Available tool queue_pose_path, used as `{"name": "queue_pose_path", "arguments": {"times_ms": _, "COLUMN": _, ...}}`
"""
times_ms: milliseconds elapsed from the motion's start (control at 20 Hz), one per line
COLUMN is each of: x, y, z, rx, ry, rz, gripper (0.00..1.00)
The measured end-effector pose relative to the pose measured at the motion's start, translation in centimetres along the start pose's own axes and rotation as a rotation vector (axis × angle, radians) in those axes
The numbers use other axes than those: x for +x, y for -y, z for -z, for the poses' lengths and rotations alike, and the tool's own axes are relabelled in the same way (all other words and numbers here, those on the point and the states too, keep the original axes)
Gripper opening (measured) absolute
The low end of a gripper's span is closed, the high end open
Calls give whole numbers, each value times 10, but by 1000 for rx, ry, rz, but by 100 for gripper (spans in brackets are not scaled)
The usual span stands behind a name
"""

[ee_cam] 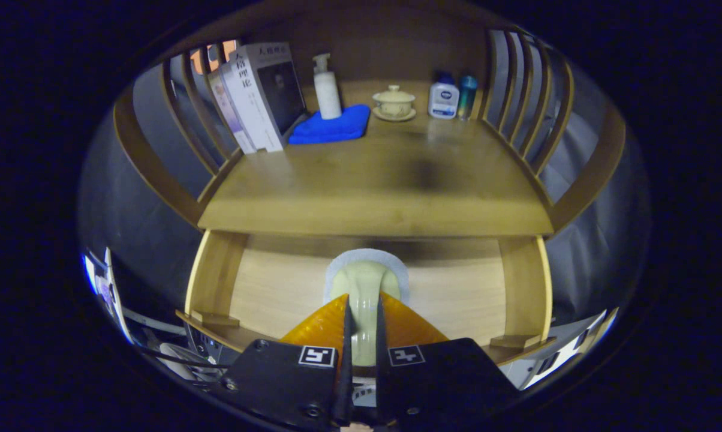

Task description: Pull open the drawer, take out the items inside it, and place them on the countertop above the cabinet.

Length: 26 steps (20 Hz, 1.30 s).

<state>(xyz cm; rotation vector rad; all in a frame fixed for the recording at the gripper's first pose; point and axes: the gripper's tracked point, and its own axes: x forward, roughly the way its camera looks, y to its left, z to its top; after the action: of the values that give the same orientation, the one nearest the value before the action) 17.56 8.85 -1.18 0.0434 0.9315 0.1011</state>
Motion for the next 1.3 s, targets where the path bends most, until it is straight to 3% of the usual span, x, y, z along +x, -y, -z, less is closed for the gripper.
{"name": "queue_pose_path", "arguments": {"times_ms": 250, "x": -2, "y": 9, "z": -57, "rx": 25, "ry": 45, "rz": 21, "gripper": 19}}
{"name": "queue_pose_path", "arguments": {"times_ms": 650, "x": 48, "y": 4, "z": -121, "rx": 63, "ry": -8, "rz": 31, "gripper": 19}}
{"name": "queue_pose_path", "arguments": {"times_ms": 1000, "x": 87, "y": 2, "z": -143, "rx": 43, "ry": -52, "rz": 42, "gripper": 19}}
{"name": "queue_pose_path", "arguments": {"times_ms": 1300, "x": 92, "y": 4, "z": -148, "rx": -1, "ry": -31, "rz": 57, "gripper": 22}}
